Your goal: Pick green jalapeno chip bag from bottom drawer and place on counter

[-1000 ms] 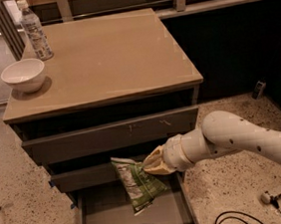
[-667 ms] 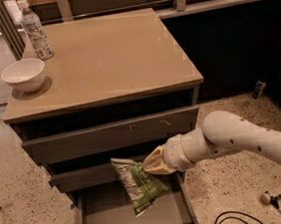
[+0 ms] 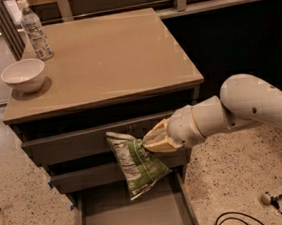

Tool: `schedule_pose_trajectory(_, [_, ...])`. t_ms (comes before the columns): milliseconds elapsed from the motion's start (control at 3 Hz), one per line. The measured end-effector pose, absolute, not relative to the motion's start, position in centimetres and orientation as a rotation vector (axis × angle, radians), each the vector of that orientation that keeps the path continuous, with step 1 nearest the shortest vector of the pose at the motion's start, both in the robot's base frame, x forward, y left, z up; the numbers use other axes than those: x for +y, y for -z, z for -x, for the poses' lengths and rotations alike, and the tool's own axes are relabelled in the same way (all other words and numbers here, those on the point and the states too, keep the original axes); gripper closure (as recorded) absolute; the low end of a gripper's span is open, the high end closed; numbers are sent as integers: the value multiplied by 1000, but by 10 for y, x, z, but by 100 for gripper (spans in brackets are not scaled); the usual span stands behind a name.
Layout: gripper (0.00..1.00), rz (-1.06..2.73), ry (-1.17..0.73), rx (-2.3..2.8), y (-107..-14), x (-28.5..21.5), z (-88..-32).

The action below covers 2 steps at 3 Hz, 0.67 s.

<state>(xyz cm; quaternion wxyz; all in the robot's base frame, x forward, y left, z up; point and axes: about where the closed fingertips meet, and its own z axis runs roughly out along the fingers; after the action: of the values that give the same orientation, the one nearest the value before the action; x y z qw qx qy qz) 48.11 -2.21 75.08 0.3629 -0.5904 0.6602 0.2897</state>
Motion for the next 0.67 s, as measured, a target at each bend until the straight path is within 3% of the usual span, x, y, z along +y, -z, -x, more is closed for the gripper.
schedule_pose_trajectory(333, [100,1484,-735,1655,-839,-27,-481])
schedule_pose_trajectory(667, [100,1484,-735,1655,-839,-27,-482])
